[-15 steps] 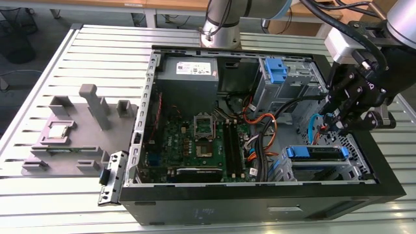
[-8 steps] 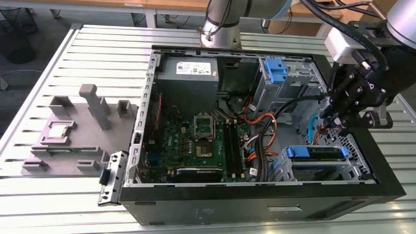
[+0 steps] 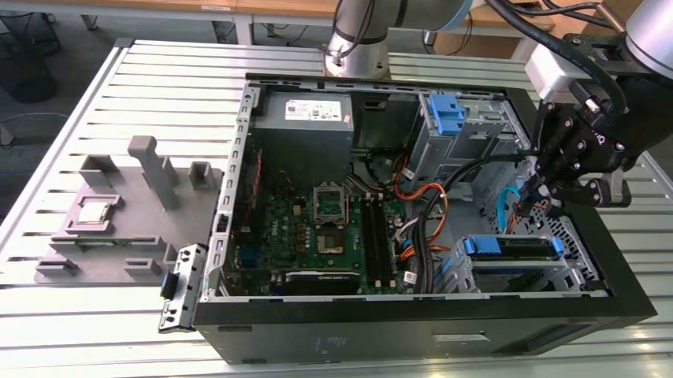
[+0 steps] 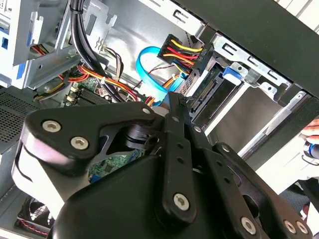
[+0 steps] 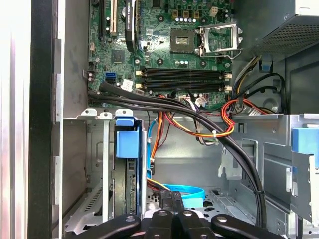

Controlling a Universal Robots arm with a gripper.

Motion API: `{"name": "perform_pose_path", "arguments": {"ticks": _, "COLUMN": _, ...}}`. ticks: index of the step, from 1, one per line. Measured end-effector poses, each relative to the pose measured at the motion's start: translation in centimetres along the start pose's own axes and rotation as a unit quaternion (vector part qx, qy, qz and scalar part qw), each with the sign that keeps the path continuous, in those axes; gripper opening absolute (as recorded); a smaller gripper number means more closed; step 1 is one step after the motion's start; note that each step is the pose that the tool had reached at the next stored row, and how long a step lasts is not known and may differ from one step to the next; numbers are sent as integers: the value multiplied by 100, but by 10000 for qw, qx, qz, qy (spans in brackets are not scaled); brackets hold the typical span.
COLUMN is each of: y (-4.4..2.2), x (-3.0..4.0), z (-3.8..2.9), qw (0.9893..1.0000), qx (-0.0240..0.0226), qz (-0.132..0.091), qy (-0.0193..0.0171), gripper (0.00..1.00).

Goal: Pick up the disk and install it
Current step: 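Insert the first disk wire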

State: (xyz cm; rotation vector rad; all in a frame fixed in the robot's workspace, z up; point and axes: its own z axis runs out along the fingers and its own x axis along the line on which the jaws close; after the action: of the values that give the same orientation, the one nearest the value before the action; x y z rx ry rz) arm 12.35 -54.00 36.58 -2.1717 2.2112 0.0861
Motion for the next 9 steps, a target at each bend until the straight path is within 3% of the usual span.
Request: {"name": "perform_pose_path", "arguments": {"ticks": 9, "y": 0, "x": 0, "z": 0, "qw": 10000, "qx": -5, "qz": 0, "qy": 1, "gripper": 13}}
